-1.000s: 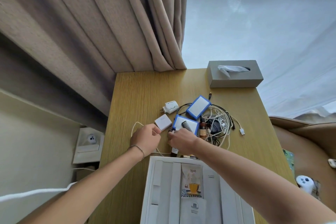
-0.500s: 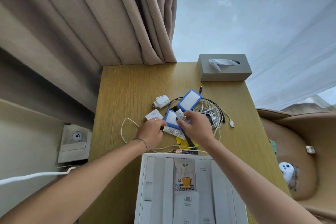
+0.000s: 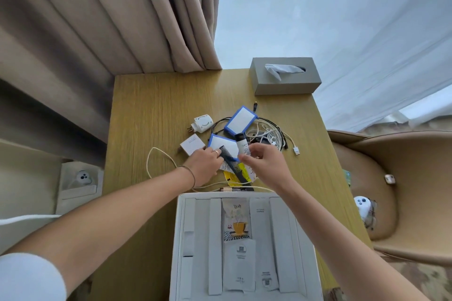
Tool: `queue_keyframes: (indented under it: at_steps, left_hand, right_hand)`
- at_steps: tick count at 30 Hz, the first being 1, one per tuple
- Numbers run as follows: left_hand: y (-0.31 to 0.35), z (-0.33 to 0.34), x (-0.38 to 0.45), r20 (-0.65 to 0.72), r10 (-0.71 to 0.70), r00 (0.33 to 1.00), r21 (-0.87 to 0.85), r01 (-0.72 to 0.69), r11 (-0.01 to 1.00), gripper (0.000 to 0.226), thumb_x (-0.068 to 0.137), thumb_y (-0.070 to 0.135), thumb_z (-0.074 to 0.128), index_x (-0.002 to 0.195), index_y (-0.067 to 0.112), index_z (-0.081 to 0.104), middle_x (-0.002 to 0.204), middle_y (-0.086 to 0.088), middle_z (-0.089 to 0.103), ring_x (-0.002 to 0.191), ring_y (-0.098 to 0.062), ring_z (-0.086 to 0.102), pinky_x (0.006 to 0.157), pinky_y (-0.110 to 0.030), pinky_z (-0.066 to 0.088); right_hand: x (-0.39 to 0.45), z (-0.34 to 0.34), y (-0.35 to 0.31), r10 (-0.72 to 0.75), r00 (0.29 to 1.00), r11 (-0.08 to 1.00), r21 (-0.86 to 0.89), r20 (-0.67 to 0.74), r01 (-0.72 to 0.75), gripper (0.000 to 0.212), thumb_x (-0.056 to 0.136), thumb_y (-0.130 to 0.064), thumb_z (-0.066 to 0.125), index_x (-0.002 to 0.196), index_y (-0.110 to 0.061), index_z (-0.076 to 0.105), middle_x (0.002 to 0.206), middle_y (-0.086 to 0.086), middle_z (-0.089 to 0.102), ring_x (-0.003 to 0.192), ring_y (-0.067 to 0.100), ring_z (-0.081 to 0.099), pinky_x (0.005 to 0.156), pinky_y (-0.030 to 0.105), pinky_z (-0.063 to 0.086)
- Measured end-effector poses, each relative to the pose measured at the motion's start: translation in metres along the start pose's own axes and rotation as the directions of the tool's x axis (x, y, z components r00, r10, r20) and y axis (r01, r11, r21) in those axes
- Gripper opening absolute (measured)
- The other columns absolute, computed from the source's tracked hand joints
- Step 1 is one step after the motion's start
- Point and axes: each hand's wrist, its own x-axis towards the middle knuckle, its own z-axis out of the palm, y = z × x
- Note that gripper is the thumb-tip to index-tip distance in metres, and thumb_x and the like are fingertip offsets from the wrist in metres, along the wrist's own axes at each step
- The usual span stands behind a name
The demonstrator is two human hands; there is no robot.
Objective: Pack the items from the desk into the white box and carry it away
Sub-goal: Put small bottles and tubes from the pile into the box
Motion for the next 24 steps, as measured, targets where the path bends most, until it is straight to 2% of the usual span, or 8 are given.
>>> queue_keyframes:
  at_steps: [3,8,12,15,18,20,22,24]
  left_hand:
    - [0.0,0.0,0.0,0.06,-0.022,0.998,0.051,0.019,0.999,0.031,0.093,0.032,0.063,0.121,0.016,0.061,0.135,-0.011,0.057,0.114,-0.025,0.058,0.085,-0.036,0.052]
    - [-0.002,-0.006,-0.006,0.092,-0.098,0.991,-0.003,0.099,0.995,0.015,0.094,0.022,0.053,0.106,0.018,0.06,0.106,-0.004,0.068,0.096,-0.022,0.064,0.07,-0.032,0.046]
    - [-0.011,-0.02,-0.021,0.121,-0.277,0.953,-0.161,0.295,0.942,0.018,0.084,0.031,0.059,0.098,0.019,0.063,0.086,0.001,0.061,0.079,-0.02,0.059,0.065,-0.031,0.046]
    - [-0.018,-0.033,-0.04,0.172,-0.424,0.889,-0.341,0.458,0.821,0.018,0.077,0.036,0.065,0.091,0.024,0.065,0.081,0.004,0.062,0.074,-0.017,0.058,0.056,-0.029,0.042]
    - [-0.018,-0.045,-0.063,0.145,-0.547,0.824,-0.517,0.535,0.668,0.019,0.074,0.036,0.069,0.089,0.024,0.066,0.086,0.004,0.066,0.079,-0.018,0.063,0.064,-0.03,0.052]
    - [-0.014,-0.053,-0.078,0.101,-0.611,0.785,-0.652,0.516,0.556,0.021,0.075,0.036,0.072,0.09,0.024,0.068,0.086,0.006,0.068,0.081,-0.016,0.065,0.07,-0.031,0.055]
    - [-0.004,-0.063,-0.09,0.02,-0.661,0.751,-0.747,0.45,0.489,0.02,0.077,0.036,0.074,0.09,0.022,0.07,0.083,0.007,0.069,0.079,-0.014,0.066,0.072,-0.031,0.056]
    - [0.009,-0.074,-0.101,-0.038,-0.713,0.701,-0.839,0.366,0.404,0.021,0.078,0.034,0.076,0.091,0.018,0.072,0.08,0.005,0.07,0.077,-0.014,0.066,0.074,-0.032,0.057]
  right_hand:
    - [-0.008,-0.002,-0.003,-0.004,1.0,0.999,0.035,-0.008,0.004,0.016,0.09,-0.033,0.073,0.099,-0.02,0.077,0.08,-0.003,0.074,0.073,0.012,0.067,0.067,0.029,0.053]
    - [-0.024,-0.007,-0.007,-0.019,1.0,0.998,0.057,0.02,0.017,0.011,0.089,-0.028,0.073,0.092,-0.018,0.076,0.083,0.01,0.073,0.07,0.013,0.058,0.069,0.034,0.049]
    - [-0.042,-0.014,-0.011,-0.056,0.996,0.998,0.032,0.066,0.054,0.013,0.084,-0.019,0.075,0.097,-0.019,0.077,0.089,-0.003,0.076,0.072,0.001,0.061,0.071,0.03,0.051]
    - [-0.059,-0.015,-0.012,-0.126,0.987,0.991,-0.036,0.104,0.131,0.02,0.082,-0.014,0.074,0.101,-0.02,0.076,0.091,-0.008,0.074,0.063,0.002,0.056,0.066,0.028,0.048]
    - [-0.079,-0.015,-0.007,-0.161,0.976,0.983,-0.066,0.146,0.172,0.029,0.08,-0.01,0.075,0.106,-0.023,0.075,0.08,-0.026,0.068,0.053,-0.001,0.05,0.056,0.012,0.039]
    - [-0.092,-0.015,-0.004,-0.198,0.96,0.965,-0.133,0.198,0.226,0.031,0.08,-0.008,0.075,0.107,-0.022,0.075,0.074,-0.03,0.064,0.056,-0.004,0.053,0.054,0.01,0.039]
    - [-0.105,-0.013,-0.001,-0.259,0.931,0.915,-0.244,0.257,0.321,0.031,0.079,-0.01,0.075,0.106,-0.025,0.075,0.084,-0.024,0.065,0.064,-0.006,0.054,0.06,0.012,0.037]
    - [-0.117,-0.01,0.006,-0.306,0.891,0.844,-0.339,0.334,0.416,0.034,0.078,-0.012,0.073,0.107,-0.029,0.075,0.1,-0.017,0.067,0.069,-0.011,0.051,0.067,0.021,0.04]
